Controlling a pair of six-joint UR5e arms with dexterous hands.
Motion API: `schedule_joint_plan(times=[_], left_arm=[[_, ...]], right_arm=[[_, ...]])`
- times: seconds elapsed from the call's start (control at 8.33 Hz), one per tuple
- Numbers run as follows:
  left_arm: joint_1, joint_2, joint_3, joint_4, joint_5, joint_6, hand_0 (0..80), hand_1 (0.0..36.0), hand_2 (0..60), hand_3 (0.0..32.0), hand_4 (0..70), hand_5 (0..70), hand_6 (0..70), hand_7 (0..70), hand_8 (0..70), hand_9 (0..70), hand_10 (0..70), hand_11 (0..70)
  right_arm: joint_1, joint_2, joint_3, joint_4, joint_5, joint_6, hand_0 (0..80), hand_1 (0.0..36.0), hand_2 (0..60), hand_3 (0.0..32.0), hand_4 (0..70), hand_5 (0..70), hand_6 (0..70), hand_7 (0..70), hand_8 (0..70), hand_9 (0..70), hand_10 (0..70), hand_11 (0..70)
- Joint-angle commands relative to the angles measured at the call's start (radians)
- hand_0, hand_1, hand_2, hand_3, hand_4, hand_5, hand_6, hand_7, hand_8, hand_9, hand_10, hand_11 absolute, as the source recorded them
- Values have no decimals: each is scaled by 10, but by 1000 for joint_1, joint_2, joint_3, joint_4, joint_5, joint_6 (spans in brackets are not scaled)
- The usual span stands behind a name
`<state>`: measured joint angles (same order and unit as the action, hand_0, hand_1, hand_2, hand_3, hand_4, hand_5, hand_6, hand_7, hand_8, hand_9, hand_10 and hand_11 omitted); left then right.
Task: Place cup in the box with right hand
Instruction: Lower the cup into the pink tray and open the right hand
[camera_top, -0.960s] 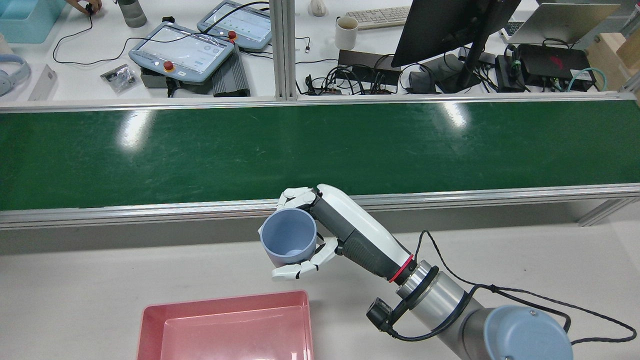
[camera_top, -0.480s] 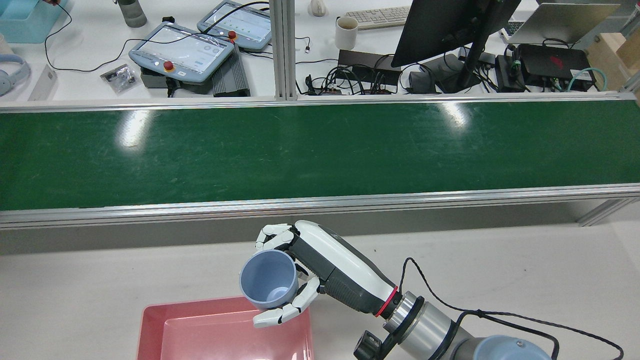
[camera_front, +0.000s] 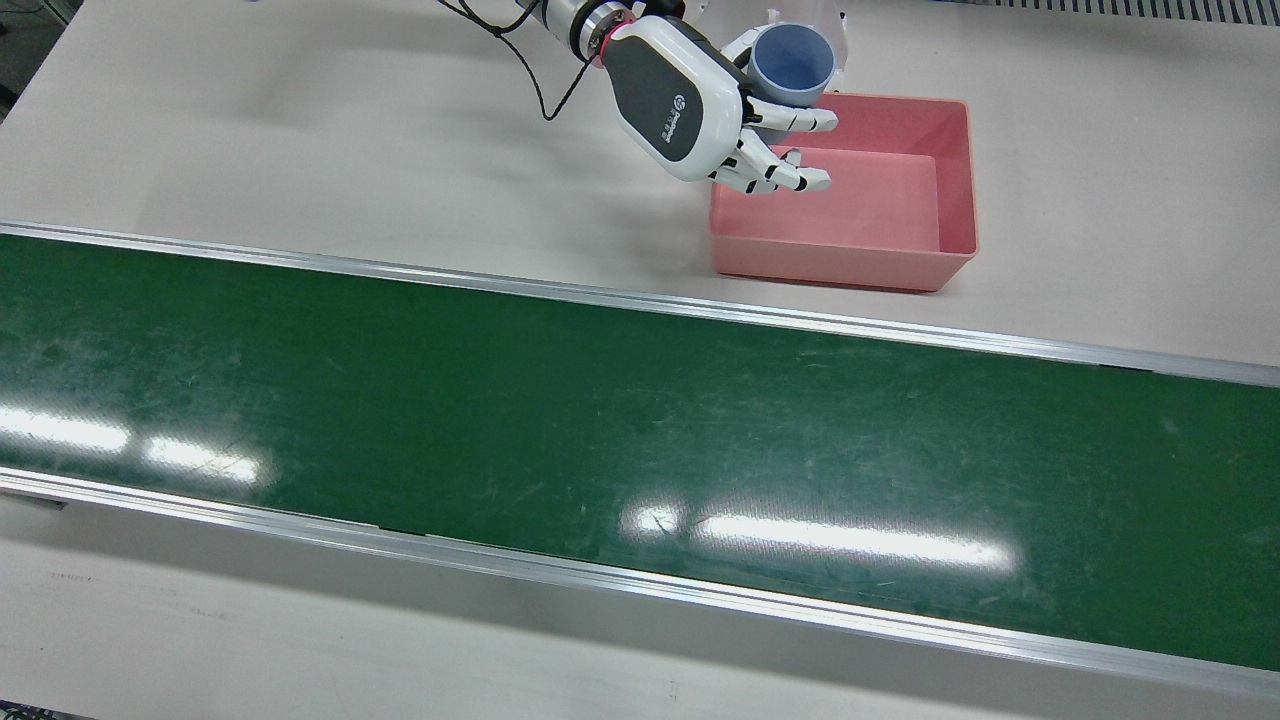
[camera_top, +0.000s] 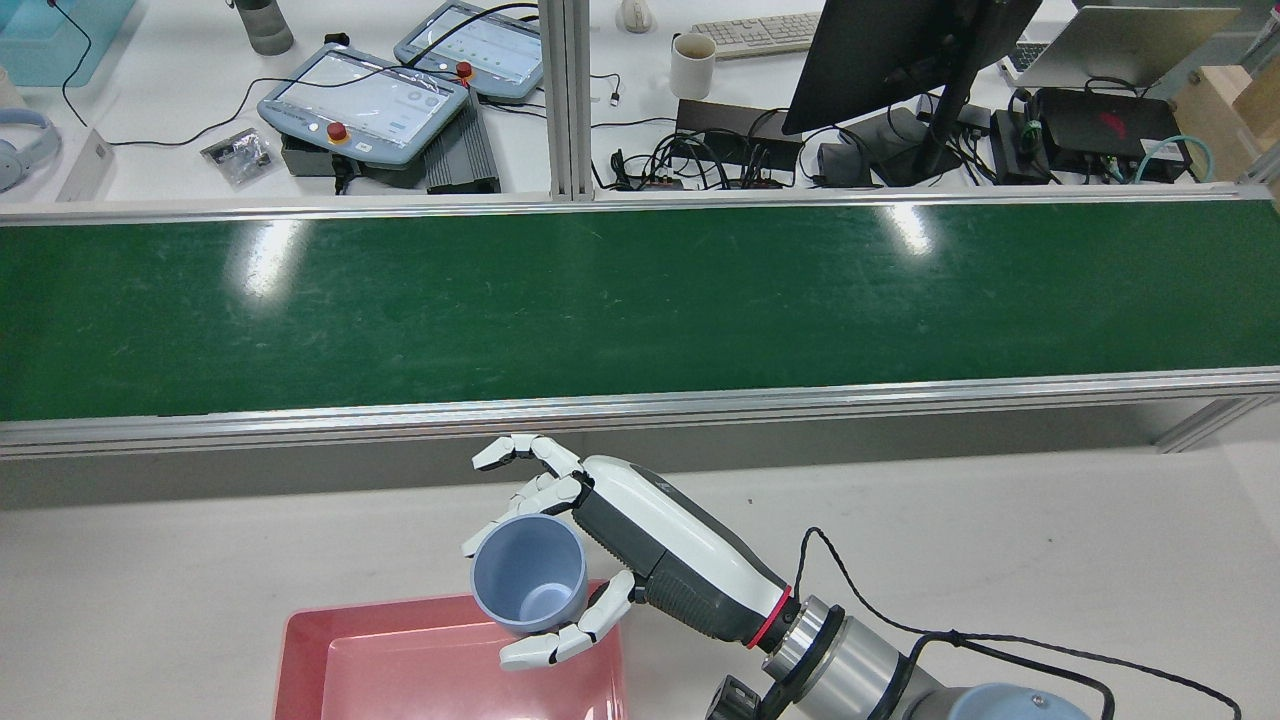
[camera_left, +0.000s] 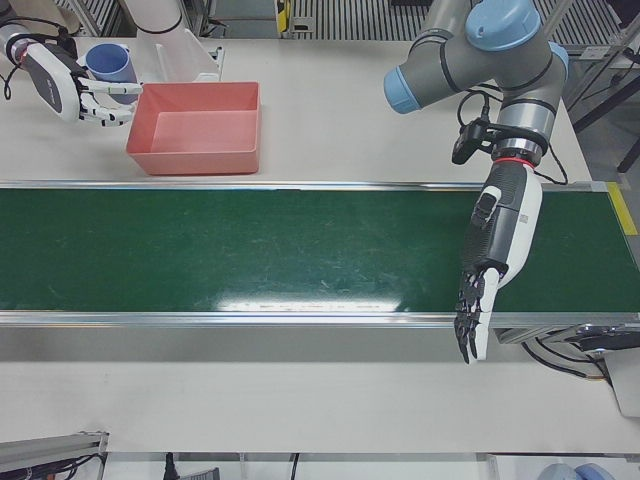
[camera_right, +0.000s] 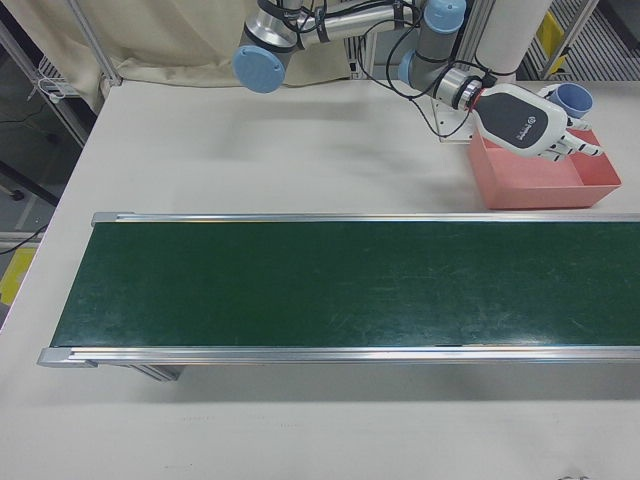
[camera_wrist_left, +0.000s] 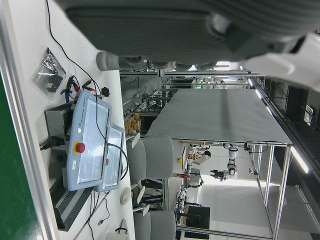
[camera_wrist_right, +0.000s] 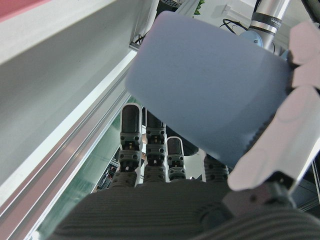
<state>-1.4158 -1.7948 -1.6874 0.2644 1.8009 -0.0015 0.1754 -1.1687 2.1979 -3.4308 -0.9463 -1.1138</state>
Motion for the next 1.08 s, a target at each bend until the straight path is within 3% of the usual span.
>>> schedule_joint_plan(times=[0.0,0.72,0.96], left_arm=[[0,0,0,-1,0,0,0,0,0,0,0,0,0,0,0,0,0,0],[0,0,0,-1,0,0,0,0,0,0,0,0,0,0,0,0,0,0],[0,0,0,1,0,0,0,0,0,0,0,0,0,0,0,0,0,0]], right_arm=[[-4,-3,-1,10,0,-5,431,204,600,0,348,30,22,39,0,0,39,72],[-4,-17,-4,10,3,-1,457,190,600,0,498,30,43,129,0,11,64,105],[-5,-20,-4,12,1,-3,414,169,600,0,513,23,50,170,0,20,70,110]])
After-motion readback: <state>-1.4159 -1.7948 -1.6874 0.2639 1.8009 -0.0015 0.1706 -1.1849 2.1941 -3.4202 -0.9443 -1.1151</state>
